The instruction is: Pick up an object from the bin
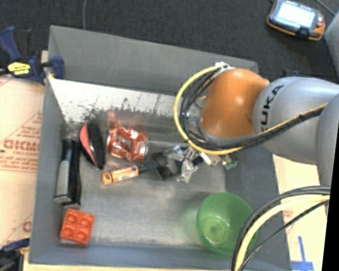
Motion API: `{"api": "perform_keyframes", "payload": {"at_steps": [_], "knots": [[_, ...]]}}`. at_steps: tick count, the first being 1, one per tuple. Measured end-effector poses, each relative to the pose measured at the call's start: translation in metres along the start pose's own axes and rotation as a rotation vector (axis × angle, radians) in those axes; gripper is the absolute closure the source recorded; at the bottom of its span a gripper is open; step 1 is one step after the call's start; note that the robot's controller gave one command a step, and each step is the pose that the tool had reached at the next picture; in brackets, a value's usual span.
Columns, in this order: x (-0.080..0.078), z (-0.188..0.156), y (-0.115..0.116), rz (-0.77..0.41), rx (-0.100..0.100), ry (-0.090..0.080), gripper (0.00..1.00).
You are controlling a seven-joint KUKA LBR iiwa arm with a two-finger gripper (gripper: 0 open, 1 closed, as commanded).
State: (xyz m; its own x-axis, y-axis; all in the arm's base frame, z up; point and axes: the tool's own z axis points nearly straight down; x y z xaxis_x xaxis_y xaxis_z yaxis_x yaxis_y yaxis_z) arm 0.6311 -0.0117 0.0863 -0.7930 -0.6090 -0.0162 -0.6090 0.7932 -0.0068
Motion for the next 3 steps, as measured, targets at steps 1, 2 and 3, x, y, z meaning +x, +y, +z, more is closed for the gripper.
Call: {"api": "perform_keyframes", "payload": {"at_steps": [1, 2, 3], "knots": [[0.001, -0.015, 0.0, 0.002, -0.002, 0.003, 1.0], [0.001, -0.043, 0.0, 0.004, -0.003, 0.004, 1.0], [0.0, -0.075, -0.001, 0.007, 0.0, 0.001, 1.0]]}}
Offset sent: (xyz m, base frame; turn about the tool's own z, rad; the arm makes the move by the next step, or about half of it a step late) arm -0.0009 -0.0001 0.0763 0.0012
